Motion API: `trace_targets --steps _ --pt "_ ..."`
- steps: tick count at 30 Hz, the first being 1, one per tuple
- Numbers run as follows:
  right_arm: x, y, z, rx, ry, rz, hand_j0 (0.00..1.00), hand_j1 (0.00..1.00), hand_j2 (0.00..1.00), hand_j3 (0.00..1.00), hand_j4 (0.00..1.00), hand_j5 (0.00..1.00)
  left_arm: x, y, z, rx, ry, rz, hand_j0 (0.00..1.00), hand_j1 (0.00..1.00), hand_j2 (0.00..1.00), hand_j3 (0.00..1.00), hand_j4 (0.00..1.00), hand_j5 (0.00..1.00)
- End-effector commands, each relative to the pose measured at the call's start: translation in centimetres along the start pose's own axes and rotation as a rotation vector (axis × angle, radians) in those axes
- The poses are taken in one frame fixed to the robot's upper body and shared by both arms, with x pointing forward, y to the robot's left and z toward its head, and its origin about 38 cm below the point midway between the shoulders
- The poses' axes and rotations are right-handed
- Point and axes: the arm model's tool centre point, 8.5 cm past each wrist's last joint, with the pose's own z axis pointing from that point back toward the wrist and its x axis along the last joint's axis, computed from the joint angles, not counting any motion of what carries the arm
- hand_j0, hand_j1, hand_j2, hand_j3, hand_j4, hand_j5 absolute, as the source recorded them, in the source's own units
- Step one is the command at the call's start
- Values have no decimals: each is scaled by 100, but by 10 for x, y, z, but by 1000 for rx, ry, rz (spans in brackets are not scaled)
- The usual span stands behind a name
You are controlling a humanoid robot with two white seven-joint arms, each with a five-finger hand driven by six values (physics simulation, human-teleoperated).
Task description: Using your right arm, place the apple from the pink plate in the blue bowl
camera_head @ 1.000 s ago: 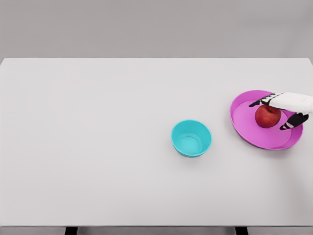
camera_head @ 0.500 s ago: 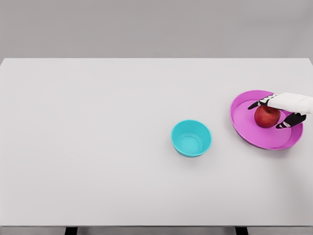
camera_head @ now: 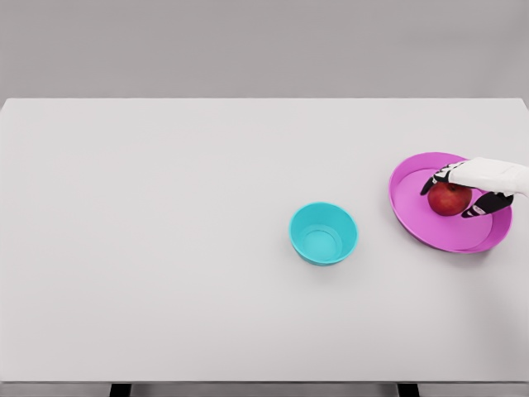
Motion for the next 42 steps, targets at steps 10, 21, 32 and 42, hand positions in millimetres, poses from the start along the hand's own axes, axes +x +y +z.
trace_targets --steps 10,21,32,42 --pt "6 -12 0 -24 -15 21 57 57 57 57 57 57 0 0 0 0 0 -1 100 100 100 100 100 100" --pt "21 -29 0 -59 -55 66 53 53 53 53 53 53 0 0 0 0 0 1 100 100 100 100 100 100" --pt "81 -59 -8 -107 -196 216 53 53 53 53 53 53 0 0 0 0 0 1 100 100 100 100 100 100" --pt "133 -66 -10 -124 -322 323 54 54 54 54 54 54 0 0 0 0 0 1 100 100 100 100 100 100"
